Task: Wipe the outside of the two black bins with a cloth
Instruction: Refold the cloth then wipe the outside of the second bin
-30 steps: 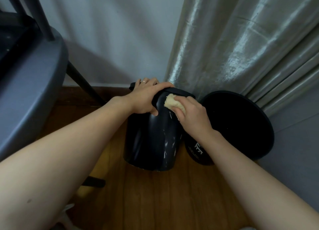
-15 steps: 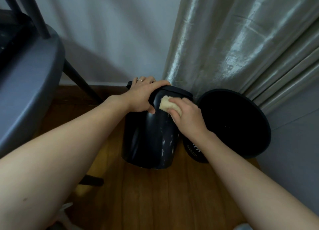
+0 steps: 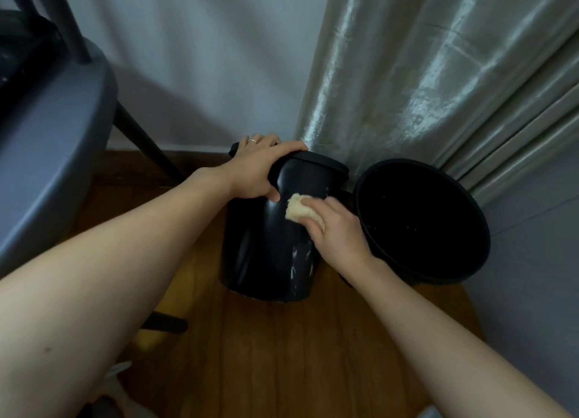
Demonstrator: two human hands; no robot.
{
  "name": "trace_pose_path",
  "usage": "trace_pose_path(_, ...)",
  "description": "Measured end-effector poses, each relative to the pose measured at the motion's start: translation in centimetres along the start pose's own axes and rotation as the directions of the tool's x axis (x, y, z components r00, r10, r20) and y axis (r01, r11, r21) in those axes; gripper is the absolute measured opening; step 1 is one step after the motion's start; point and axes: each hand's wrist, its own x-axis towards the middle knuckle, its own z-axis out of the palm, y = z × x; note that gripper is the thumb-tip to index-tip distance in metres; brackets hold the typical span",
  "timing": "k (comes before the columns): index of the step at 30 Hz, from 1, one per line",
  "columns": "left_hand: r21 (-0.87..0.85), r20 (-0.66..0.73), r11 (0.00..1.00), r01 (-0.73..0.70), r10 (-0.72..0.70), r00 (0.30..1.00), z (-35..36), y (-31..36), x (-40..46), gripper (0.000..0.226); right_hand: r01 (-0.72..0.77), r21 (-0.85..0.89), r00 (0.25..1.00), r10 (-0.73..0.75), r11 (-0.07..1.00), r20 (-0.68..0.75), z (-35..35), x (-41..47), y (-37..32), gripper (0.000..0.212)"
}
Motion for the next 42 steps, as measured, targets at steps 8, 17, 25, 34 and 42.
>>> trace_pose_path(8, -0.016, -0.016, 1.000, 0.005, -0.005, 1.000, 0.0, -0.4, 0.1, 0.104, 0.211, -0.023, 0.961, -0.204, 0.977, 0.185, 0.2, -1.9, 0.5, 0.031)
trace_pose_path(17, -0.037, -0.017, 0.999, 0.008, -0.009, 1.000, 0.0, -0.7, 0.1, 0.102, 0.106, 0.018, 0.991, -0.108, 0.994, 0.083, 1.1, -3.5, 0.4, 0.034)
trace_pose_path(25, -0.045, -0.014, 0.999, 0.012, -0.012, 1.000, 0.0, -0.7, 0.4, 0.101, 0.262, -0.018, 0.948, -0.254, 0.965, 0.191, 1.5, -4.5, 0.4, 0.027)
trace_pose_path(34, -0.036, -0.016, 0.999, 0.010, -0.010, 1.000, 0.1, -0.9, 0.3, 0.102, 0.179, 0.010, 0.977, -0.179, 0.984, 0.117, 2.2, -5.0, -0.1, 0.029)
trace_pose_path(42, -0.025, -0.020, 1.000, 0.016, -0.017, 1.000, 0.1, -0.5, 0.2, 0.104, 0.203, -0.009, 0.972, -0.200, 0.979, 0.124, 2.2, -4.2, 0.0, 0.034)
